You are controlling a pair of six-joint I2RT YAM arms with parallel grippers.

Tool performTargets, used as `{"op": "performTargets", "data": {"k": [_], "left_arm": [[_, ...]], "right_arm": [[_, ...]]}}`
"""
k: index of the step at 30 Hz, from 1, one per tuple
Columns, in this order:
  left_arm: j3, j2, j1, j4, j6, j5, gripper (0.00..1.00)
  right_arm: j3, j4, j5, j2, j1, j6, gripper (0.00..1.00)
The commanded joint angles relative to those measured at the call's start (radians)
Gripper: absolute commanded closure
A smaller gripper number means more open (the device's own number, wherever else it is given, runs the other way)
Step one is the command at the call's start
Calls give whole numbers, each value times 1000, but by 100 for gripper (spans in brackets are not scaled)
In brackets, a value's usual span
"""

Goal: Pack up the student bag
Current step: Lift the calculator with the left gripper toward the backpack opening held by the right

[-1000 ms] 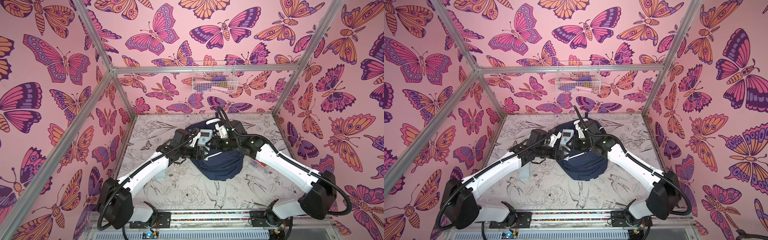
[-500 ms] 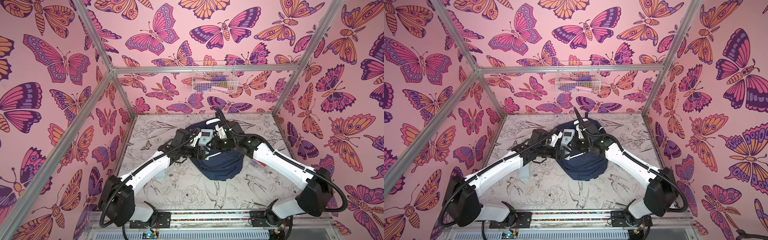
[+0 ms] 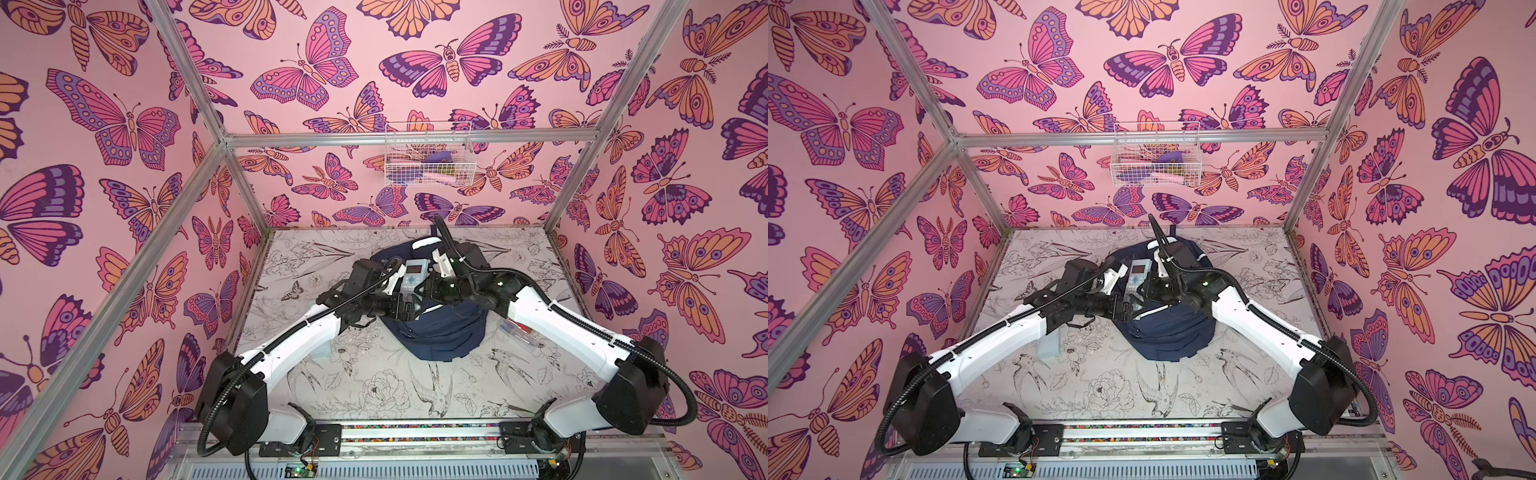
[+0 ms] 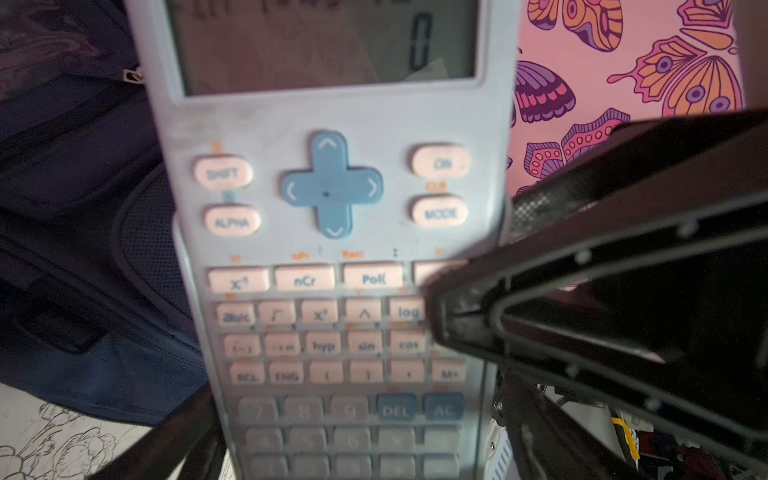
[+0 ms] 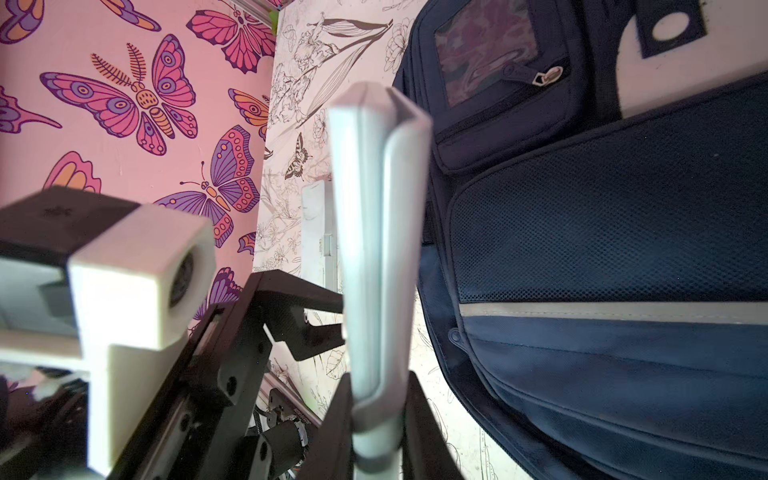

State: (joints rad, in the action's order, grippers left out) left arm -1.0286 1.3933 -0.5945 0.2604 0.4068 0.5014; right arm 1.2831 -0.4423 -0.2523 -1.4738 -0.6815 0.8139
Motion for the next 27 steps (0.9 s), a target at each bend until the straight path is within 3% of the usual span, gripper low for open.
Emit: {"op": "performTargets", "data": {"k": [1, 8, 16, 22, 27], "left_arm": [[22, -31, -10, -26, -28, 33, 0], [20, -32, -21, -12, -61, -13, 0], [-156, 177, -153, 107, -209, -157, 1], [-362, 388, -262, 247, -319, -407, 9], [-513, 537, -310, 311, -334, -546, 19]], "right_arm": [[16, -20, 46, 43, 29, -16, 95], [-26, -90, 113, 139, 116, -54, 96], [-152, -191, 138, 329, 374, -38, 98], [-251, -260, 30, 442, 630, -37, 99], [-290, -290, -18, 487, 720, -60, 100]]}}
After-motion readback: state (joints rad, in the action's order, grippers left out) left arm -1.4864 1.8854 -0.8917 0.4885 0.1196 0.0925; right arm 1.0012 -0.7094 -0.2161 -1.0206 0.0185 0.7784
